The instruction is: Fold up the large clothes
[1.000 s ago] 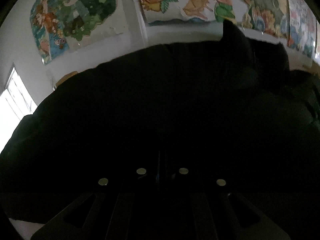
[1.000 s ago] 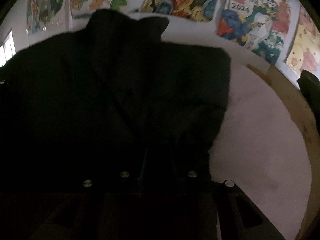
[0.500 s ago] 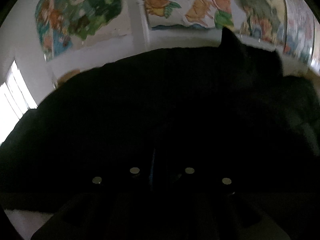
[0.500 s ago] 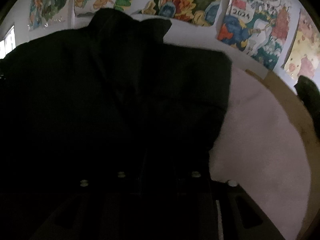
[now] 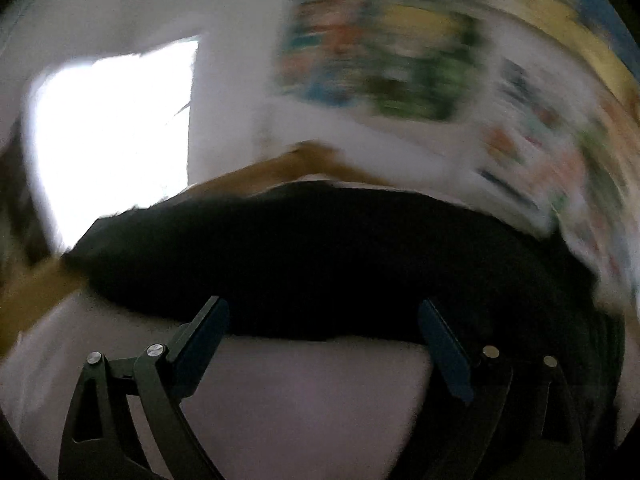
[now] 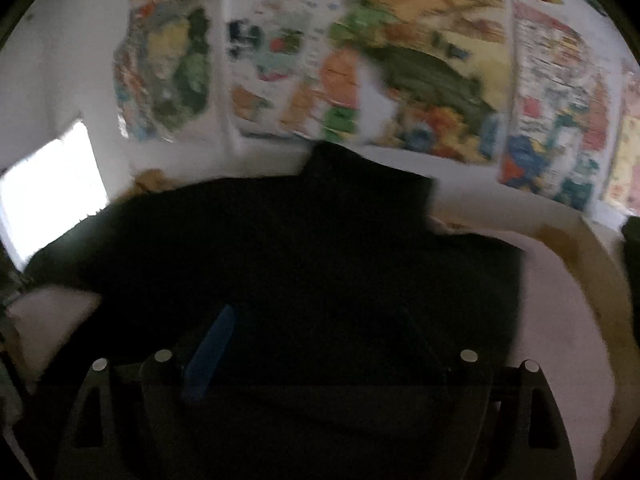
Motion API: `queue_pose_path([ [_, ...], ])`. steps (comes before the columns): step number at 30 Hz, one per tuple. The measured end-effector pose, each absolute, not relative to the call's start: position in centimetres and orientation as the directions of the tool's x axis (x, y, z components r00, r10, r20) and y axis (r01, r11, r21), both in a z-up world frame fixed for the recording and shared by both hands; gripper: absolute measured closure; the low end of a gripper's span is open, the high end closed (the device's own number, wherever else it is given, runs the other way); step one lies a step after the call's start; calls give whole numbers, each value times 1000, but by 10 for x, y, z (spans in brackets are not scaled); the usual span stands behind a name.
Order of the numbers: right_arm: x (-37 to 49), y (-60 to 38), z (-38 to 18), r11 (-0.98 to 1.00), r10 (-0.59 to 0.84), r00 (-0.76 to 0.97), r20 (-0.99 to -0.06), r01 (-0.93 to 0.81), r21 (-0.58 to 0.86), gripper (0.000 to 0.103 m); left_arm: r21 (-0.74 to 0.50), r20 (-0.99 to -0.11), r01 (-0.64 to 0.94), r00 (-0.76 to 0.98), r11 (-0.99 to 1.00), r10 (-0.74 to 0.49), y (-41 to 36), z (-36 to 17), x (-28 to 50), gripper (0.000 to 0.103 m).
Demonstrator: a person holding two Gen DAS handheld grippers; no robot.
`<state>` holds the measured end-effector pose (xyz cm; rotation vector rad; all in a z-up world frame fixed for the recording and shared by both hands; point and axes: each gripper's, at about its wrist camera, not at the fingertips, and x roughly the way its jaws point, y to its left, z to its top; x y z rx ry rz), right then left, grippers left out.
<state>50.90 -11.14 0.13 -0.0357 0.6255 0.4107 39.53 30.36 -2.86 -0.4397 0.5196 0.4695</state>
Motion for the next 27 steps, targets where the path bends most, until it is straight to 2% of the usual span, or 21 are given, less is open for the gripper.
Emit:
queue_pose_path([
  [3,511,-60,-1,899,386,718,-579,-434,61,19,-388,-611,-631,722,672,325,342,-34,387,10],
  [7,524,6,-33,875,386,676,-628,-485,15,19,-485,-640,-688,700,540,318,385,-45,377,10],
  [9,533,26,-53,868,377,655,-655,-496,3,19,-542,-637,-685,713,487,293,402,-56,374,9],
  [11,541,45,-72,866,356,649,-672,-499,-23,19,-599,-619,-661,740,451,263,413,-63,373,2],
  [17,552,78,-113,872,263,706,-658,-466,-152,17,-652,-565,-636,770,412,296,427,-75,356,5],
  [18,552,81,-117,871,248,715,-654,-460,-172,16,-647,-562,-642,766,412,311,425,-75,351,11],
  [19,552,84,-121,870,238,722,-650,-456,-188,15,-646,-558,-643,765,410,321,426,-76,350,25],
  [22,554,82,-131,870,236,728,-644,-453,-193,13,-661,-543,-637,771,396,333,430,-80,353,56],
  [27,559,79,-140,875,258,719,-645,-458,-159,12,-665,-515,-629,776,403,364,432,-79,358,87],
])
